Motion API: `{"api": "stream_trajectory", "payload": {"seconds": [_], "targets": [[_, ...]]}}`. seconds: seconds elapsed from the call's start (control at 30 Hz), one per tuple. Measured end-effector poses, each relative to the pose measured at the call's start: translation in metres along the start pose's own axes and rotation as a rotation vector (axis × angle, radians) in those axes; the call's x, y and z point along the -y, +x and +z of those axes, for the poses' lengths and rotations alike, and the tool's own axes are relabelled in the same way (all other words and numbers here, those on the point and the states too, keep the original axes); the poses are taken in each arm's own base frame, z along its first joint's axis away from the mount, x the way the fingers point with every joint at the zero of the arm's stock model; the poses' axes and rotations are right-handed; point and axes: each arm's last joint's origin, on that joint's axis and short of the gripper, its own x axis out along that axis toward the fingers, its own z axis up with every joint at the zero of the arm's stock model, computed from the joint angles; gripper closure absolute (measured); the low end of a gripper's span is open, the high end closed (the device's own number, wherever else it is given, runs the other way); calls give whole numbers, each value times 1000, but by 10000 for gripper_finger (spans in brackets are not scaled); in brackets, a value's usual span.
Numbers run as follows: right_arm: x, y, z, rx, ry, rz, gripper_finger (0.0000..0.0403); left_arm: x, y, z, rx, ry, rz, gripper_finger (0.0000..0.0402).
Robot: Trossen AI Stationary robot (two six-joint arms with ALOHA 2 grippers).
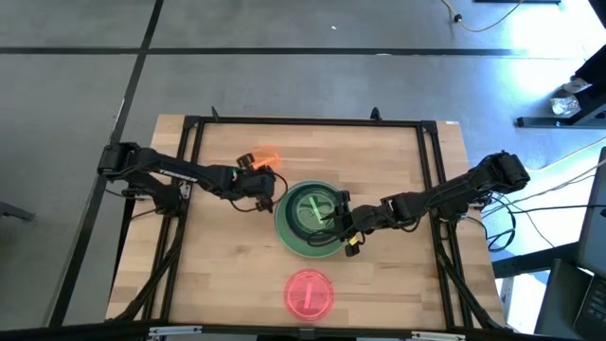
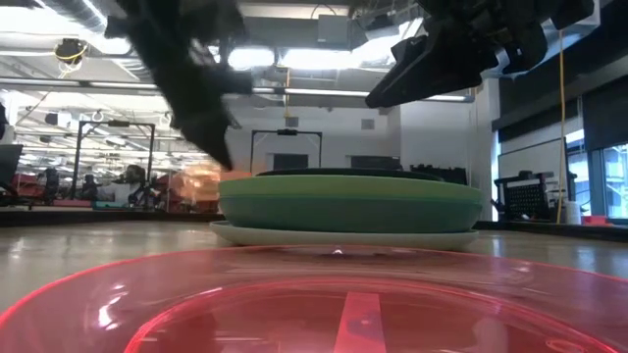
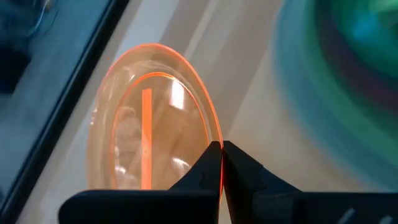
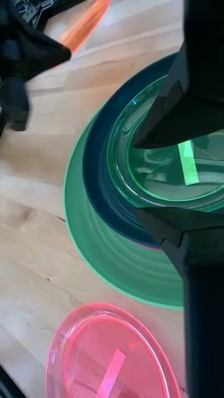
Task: Stack plastic plates
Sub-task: Stack the orange plate on top of the transparent green plate
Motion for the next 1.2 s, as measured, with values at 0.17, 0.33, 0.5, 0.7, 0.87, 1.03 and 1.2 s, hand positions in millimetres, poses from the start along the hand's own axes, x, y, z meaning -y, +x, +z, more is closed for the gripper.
{"api": "stream_trajectory", "payload": {"seconds": [0.17,0.33,0.5,0.7,0.87,1.03,1.2], "targets": [[0,0,0,0,0,0,248,18,-27,24,120,53,-78,399],[0,0,0,0,0,0,248,41,-50,35,260,127,-200,399],[0,0,0,-3,0,-12,248,58,-65,39,377,215,-347,399],[-5,-24,11,55,-11,-11,248,64,-70,37,395,231,-369,399],[-17,-47,18,102,-10,33,248,79,-59,40,425,293,-427,399],[-38,-54,10,14,16,110,249,98,-42,40,461,365,-463,399],[-52,-59,3,-48,66,143,249,109,-31,36,441,402,-468,399]]}}
